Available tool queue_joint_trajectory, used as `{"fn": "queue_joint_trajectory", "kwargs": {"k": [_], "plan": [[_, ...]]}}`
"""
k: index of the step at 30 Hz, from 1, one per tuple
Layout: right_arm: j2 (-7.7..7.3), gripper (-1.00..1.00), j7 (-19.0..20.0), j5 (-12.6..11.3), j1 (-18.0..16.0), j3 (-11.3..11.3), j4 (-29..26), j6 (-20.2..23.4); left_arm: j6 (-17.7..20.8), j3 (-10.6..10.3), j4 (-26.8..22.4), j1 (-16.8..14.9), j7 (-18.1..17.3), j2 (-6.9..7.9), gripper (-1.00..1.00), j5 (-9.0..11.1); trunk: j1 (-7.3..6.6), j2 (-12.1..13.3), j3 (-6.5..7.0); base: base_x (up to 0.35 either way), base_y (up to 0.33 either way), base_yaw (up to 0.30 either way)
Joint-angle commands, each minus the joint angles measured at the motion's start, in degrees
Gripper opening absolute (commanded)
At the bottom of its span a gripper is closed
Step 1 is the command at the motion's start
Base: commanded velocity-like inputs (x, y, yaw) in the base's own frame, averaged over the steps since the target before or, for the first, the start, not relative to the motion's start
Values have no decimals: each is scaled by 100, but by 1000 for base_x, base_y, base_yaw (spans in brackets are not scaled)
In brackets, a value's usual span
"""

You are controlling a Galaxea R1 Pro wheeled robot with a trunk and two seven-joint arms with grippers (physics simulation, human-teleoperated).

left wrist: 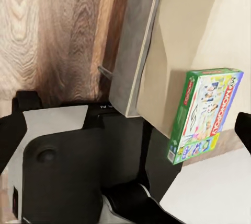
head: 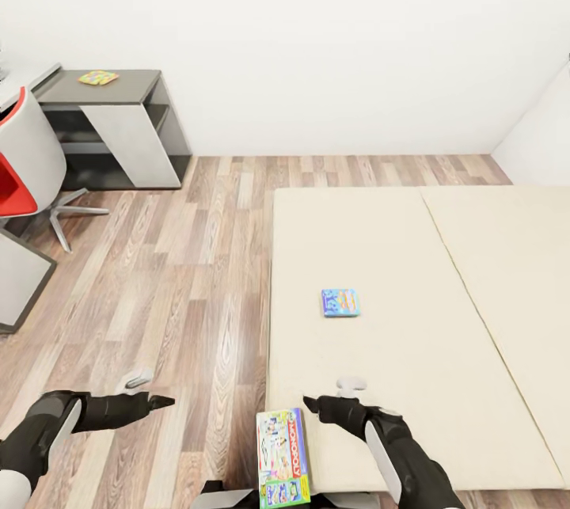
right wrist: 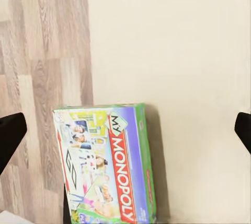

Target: Put all the toys in the child's room - the three board games (two on the bed and one on the table), the two jigsaw puzzles on the table, and the tennis ball on the table - inside the toy box on the table in the child's room.

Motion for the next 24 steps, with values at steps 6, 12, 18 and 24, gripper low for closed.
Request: {"fn": "queue_joint_trajectory", "kwargs": {"k": [6, 12, 18, 24], "plan": [[-114, 100, -16, -89, 407, -12, 29, -504, -725, 13, 953, -4, 604, -12, 100, 6, 4, -9, 50, 0, 0, 0], [-146, 100, -93, -97, 796, -48, 90, -1033, -1632, 16, 1827, -4, 1071, -23, 100, 10, 4, -9, 107, 0, 0, 0], [-153, 100, -152, -98, 1076, -191, 170, -1379, -2511, 21, 2615, 0, 1732, -83, 100, 15, 4, -9, 164, 0, 0, 0], [-151, 100, -160, -97, 1182, -349, 538, -1944, -3221, 22, 3180, 11, 2503, -217, 100, 21, 4, -9, 221, 0, 0, 0]]}}
